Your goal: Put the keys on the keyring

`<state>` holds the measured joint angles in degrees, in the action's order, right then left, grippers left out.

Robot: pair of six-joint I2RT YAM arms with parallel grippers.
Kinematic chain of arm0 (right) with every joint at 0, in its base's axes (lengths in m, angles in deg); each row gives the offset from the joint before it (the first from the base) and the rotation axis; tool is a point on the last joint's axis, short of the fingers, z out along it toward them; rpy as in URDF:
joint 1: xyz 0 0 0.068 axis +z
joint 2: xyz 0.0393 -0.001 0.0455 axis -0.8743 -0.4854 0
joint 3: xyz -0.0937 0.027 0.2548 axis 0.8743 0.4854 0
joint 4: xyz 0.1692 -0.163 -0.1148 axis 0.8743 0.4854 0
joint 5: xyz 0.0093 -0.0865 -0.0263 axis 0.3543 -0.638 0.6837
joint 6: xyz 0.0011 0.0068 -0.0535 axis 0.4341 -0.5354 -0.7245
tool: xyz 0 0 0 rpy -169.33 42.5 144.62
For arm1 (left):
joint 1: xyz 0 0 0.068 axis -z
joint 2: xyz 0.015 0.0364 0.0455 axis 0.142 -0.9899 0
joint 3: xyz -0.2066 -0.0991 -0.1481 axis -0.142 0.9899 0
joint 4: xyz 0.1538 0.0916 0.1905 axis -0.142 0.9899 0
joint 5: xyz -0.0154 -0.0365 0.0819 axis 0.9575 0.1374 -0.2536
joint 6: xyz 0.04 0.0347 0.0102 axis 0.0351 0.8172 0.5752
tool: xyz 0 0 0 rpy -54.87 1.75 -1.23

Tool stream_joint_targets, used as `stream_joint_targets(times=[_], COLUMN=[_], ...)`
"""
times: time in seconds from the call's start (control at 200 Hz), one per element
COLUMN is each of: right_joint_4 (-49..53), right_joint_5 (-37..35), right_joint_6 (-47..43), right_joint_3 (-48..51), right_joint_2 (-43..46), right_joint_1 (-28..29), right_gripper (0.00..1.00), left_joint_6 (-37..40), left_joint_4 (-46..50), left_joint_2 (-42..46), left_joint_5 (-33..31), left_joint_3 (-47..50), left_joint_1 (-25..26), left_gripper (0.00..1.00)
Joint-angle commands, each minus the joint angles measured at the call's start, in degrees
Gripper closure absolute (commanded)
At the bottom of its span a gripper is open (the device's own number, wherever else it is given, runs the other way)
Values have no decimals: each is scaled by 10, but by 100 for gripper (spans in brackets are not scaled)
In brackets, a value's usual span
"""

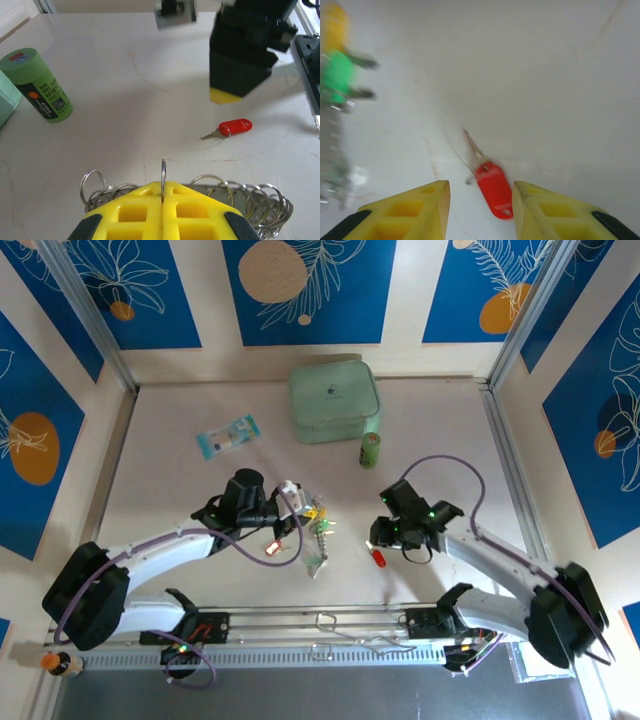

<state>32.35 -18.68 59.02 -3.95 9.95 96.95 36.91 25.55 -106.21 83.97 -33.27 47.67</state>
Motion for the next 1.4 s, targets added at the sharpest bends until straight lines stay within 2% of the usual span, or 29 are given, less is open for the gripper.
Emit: stream_joint_targets(times=[0.0, 0.12, 0.2, 0.27, 0.39, 0.575, 0.865, 1.01, 1.395], right_joint_4=[60, 47, 62, 104, 143, 168, 115, 95, 115], right_joint_5=[8, 10, 8, -36, -59, -70, -43, -46, -57], right_joint_6=[-3, -23, 1, 98, 254, 367, 353, 340, 342], right_joint_3=[-48, -74, -93, -114, -120, -136, -129, -121, -121], right_joint_2=[-59, -124, -153, -159, -156, -198, -225, -227, -244], right_joint_1=[15, 33, 35, 38, 60, 106, 99, 91, 81], right_gripper=[60, 60, 60, 59, 58, 58, 66, 74, 71], left_joint_6=[-11, -12, -13, -13, -14, -10, 3, 4, 8], left_joint_4=[6, 6, 5, 5, 2, 10, 23, 24, 27], left_joint_2=[-3, -2, -1, -1, -3, -3, 1, 1, -2], left_joint_5=[-7, 0, -1, 1, 5, 12, 14, 18, 30], left_joint_3=[-16, -14, -13, -11, -14, -17, -18, -18, -20], left_joint_1=[2, 2, 3, 4, 5, 7, 13, 14, 14], left_gripper=[100, 100, 100, 100, 100, 100, 100, 100, 100])
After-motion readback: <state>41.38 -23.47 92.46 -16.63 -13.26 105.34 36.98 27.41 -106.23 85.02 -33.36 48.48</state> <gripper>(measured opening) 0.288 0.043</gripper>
